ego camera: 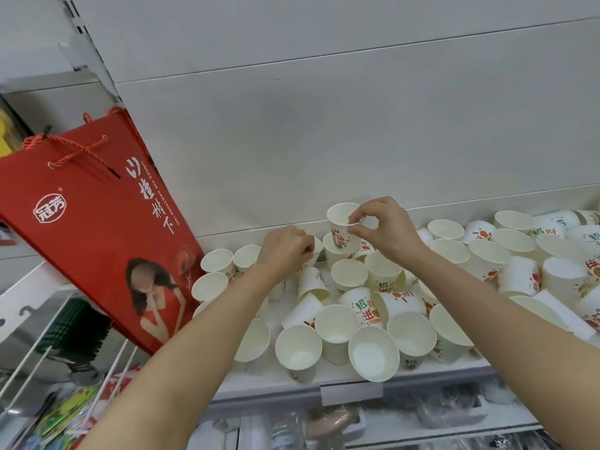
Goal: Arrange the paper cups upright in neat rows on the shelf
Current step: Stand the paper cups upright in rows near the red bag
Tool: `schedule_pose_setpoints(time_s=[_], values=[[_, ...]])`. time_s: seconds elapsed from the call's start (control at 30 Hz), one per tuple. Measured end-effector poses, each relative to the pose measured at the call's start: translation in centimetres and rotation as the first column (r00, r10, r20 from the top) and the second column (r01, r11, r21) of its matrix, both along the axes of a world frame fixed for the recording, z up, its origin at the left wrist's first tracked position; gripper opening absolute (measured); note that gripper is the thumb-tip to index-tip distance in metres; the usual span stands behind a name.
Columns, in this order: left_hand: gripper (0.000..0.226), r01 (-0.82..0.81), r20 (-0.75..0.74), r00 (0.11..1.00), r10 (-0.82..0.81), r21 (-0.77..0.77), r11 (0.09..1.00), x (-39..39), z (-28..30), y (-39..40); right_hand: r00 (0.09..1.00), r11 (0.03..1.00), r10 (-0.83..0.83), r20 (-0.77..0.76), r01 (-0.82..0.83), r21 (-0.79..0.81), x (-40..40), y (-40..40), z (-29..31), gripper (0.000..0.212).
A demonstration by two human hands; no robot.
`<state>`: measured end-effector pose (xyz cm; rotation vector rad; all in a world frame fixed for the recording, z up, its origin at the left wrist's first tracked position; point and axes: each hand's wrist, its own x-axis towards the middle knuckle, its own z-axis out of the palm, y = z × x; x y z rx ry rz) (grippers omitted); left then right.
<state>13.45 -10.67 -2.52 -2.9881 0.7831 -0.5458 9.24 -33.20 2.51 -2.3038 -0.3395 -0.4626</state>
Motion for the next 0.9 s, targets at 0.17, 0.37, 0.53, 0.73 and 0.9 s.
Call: schedule_pose_setpoints(time_s=[0.17,0.37,0.53,0.73,0.9], values=[[0.018,-0.042,0.0,0.999,0.042,-0.015,0.999,-1.6,-0.2,-0.2,0.999,0.999,0.04,-0.007,-0.041,-0.018,0.3,-0.3,-0.6,0.011],[0.026,0.034,-0.319,0.946,-0.057,-0.078,0.996,-5.6,0.7,-0.1,0.999,0.998,0.053,-0.003,-0.053,-0.044,0.8,-0.7,-1.2,0.011],[0.019,0.051,-0.23,0.973,-0.035,0.065,0.997,-5.8,0.0,-0.6,0.998,0.998,0.056,-0.007,-0.056,-0.043,1.1,-1.2,-0.9,0.009],[0.017,0.108,0.056,0.992,-0.113,0.083,0.991,-5.5,-0.7,-0.2,0.999,0.997,0.048,-0.008,-0.049,-0.057,1.1,-1.6,-1.2,0.01],[0.017,-0.21,-0.04,0.978,0.206,-0.167,0.963,-4.4,0.4,-1.1,0.999,0.998,0.041,-0.006,-0.041,-0.047,0.8,-1.9,-1.7,0.009]])
